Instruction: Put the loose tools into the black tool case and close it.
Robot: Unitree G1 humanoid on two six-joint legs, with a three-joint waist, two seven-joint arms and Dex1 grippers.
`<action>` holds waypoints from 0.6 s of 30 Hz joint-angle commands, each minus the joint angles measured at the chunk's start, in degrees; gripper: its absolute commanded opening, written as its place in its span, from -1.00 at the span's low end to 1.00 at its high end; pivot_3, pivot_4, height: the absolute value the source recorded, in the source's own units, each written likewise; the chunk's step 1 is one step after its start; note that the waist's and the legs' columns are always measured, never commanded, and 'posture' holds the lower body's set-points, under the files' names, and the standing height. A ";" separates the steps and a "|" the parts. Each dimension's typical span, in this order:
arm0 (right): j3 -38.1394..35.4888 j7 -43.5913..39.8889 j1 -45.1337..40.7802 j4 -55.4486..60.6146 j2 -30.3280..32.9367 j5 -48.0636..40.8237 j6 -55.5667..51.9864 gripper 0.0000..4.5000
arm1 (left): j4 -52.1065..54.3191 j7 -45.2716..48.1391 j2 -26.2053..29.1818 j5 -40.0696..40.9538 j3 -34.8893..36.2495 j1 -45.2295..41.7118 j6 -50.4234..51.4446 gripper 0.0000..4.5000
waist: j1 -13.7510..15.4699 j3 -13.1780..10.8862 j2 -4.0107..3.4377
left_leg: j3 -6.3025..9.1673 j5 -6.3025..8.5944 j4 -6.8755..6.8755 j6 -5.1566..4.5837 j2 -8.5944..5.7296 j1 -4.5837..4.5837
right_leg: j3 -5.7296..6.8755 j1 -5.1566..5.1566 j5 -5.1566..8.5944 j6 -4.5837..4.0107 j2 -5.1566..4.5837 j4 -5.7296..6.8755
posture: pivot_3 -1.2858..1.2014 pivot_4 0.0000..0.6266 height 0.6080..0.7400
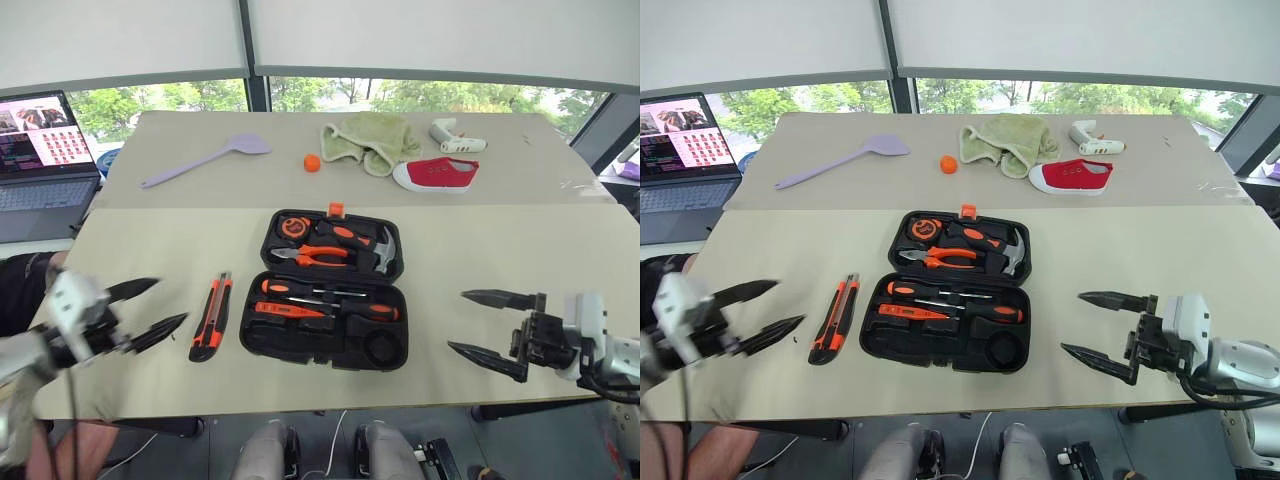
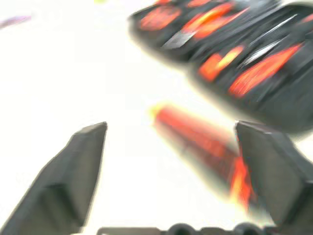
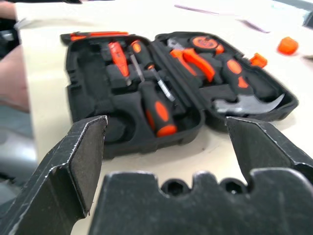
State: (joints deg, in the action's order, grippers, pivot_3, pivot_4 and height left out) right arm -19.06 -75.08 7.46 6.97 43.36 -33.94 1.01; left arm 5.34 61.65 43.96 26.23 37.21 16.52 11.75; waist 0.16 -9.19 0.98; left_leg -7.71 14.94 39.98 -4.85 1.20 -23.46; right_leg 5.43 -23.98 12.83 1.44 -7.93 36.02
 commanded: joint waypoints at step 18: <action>6.55 0.79 -13.02 4.31 -5.06 -3.15 -1.15 1.00 | 34.38 -42.12 -10.30 10.52 -12.68 -3.63 41.08 0.99 | 0.83 0.03 0.01 | 0.04 0.23 -0.15 0.74 -0.15 0.21 | 0.03 0.29 -0.07 -0.08 -0.25 0.11 | 0.03 -0.52 1.00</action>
State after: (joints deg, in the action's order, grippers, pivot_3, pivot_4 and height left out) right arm -12.04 -74.74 -4.90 9.66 38.56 -35.38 0.47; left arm 36.82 24.78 35.27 38.39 28.04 14.31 50.98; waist 0.99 -9.16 0.99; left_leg -7.67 15.16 39.82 -4.12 1.04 -23.21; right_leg 5.47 -23.59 12.76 1.36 -8.11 36.11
